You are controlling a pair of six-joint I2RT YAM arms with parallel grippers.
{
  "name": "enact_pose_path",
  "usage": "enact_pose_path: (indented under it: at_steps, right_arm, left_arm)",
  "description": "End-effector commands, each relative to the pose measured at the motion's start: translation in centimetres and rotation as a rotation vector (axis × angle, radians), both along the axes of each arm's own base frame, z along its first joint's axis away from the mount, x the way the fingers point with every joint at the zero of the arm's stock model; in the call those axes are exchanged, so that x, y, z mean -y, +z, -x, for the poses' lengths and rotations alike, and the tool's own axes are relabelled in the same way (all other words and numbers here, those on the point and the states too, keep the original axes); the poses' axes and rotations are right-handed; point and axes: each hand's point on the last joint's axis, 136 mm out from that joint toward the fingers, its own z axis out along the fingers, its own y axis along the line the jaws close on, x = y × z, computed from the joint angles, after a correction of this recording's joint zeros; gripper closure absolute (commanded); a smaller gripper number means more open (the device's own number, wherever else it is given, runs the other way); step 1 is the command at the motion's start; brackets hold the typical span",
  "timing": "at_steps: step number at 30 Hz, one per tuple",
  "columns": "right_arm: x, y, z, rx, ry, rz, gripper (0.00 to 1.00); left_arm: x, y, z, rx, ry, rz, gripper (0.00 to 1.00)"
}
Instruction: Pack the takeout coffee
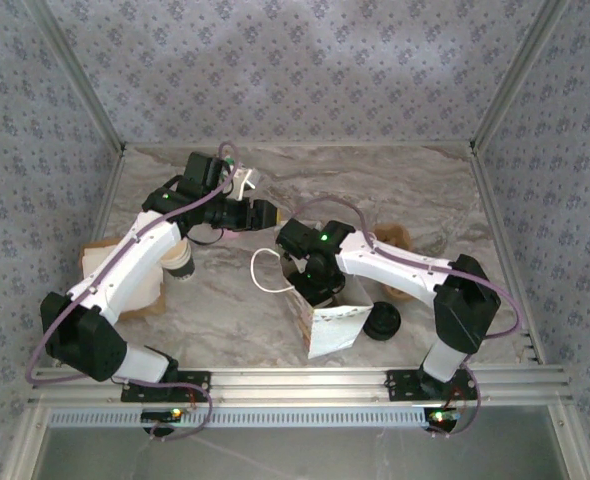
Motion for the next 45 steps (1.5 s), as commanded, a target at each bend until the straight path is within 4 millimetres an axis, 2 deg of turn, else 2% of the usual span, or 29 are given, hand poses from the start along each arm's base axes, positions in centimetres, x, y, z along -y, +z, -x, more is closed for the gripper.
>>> enact_pose_path:
  at_steps: [1, 7, 23, 45]
  right_arm:
    - [1.1, 0.8, 1.1, -0.021, -0.004, 0.037, 0.25]
    - [1.2, 0.9, 0.8, -0.006, -0.012, 0.033, 0.25]
    - [1.1, 1.6, 0.7, 0.016, -0.009, 0.026, 0.22]
    - [0.6, 2.2, 0.4, 0.015, -0.008, 0.018, 0.22]
  left_arm:
    - [-0.4, 0.8, -0.7, 0.036, 0.016, -0.005, 0.46]
    - [-0.5, 1.5, -1.1, 0.052, 0.028, 0.009, 0.46]
    - [-0.4, 1.5, -1.0, 0.049, 0.027, 0.010, 0.46]
    - [-1.2, 2.1, -2.3, 0.075, 0.075, 0.009, 0.46]
